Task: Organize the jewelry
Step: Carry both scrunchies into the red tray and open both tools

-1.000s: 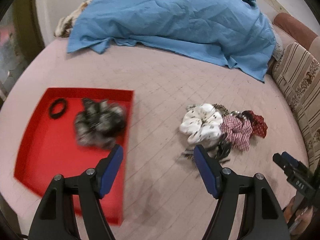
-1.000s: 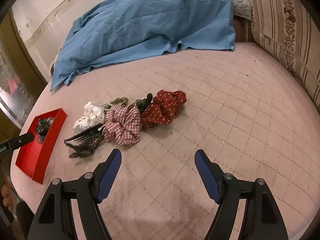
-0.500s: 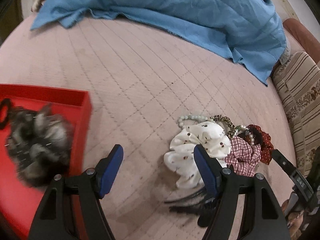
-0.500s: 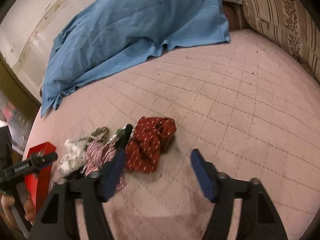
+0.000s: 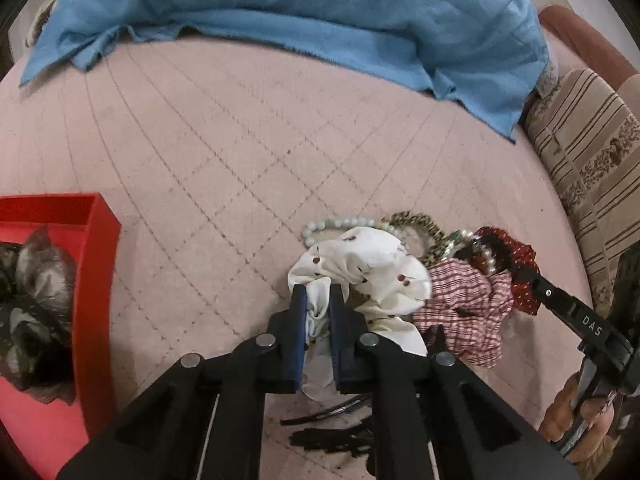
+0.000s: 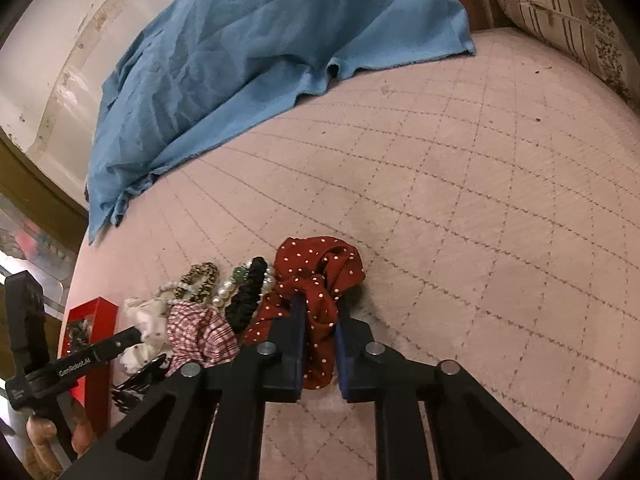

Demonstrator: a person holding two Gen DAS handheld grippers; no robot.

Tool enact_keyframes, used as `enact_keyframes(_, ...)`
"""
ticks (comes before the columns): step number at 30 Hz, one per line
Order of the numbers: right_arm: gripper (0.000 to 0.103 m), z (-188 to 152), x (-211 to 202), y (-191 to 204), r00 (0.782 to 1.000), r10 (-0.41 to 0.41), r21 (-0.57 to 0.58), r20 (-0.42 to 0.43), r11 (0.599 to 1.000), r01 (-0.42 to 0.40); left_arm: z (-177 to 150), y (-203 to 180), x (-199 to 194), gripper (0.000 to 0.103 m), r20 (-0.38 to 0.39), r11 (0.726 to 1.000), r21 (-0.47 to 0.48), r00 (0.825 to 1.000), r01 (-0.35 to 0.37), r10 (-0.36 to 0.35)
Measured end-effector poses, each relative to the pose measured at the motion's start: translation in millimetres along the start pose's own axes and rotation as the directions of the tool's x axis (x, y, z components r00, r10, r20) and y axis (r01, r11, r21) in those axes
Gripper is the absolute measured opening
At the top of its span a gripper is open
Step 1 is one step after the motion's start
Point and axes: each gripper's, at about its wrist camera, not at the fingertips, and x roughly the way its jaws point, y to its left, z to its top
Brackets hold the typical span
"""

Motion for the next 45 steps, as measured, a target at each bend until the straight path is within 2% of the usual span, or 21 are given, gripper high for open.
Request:
enact_keyframes(9,0.010,-9.1,-44.5,3.8,0.998,0.015,0.004,0.054,1.000,-0.015,-6.9,-10.0,-60.9,0.010,0.086,1.000,-0.007,0.996,0.029,-0.028)
enact_keyframes(14,0.010,-17.5,-78.8,8.8,0.995,0.033,0.002,0.091,0.999,-0.033,-22.7,-9.8,-105.8,0.010,0.148,0.998,-0.027,0.987,0.060,-0.055)
enact_keyframes(19,0.010,-31.7,-107.7,24.4,0.992,0.049,-0.043,0.113,0.998,-0.044,-46.9,-0.3,-141.2,0.010,0.208,0.998,-0.059,0.978,0.028,-0.016)
enact_keyframes(24,0.010,-46.4,-122.7,45.9,0.991,0.076,-0.088,0.114,0.994,-0.066,-72.4,31.5,-172.8,0.010,0.260,0.988,-0.154,0.965,0.003,0.037)
enact_keyframes(29,0.010,-61.7,-127.5,78.1,0.990,0.105,-0.158,0.094,0.983,-0.090,-93.7,80.8,-195.7,0.010,0.272,0.958,-0.282,0.954,-0.045,0.125)
enact_keyframes(35,0.010,-82.6,-122.4,126.8,0.988,0.146,-0.264,0.043,0.956,-0.129,-113.6,144.0,-209.8,0.010,0.255,0.895,-0.440,0.946,-0.072,0.202)
enact_keyframes(40,0.010,-95.3,-108.1,173.9,0.986,0.167,-0.351,-0.013,0.923,-0.161,-126.5,174.4,-211.9,0.010,0.251,0.860,-0.499,0.933,-0.105,0.260)
enact_keyframes(45,0.010,-105.3,-90.1,222.2,0.978,0.193,-0.411,-0.078,0.888,-0.208,-134.2,195.1,-207.3,0.010,0.245,0.842,-0.526,0.927,-0.120,0.285)
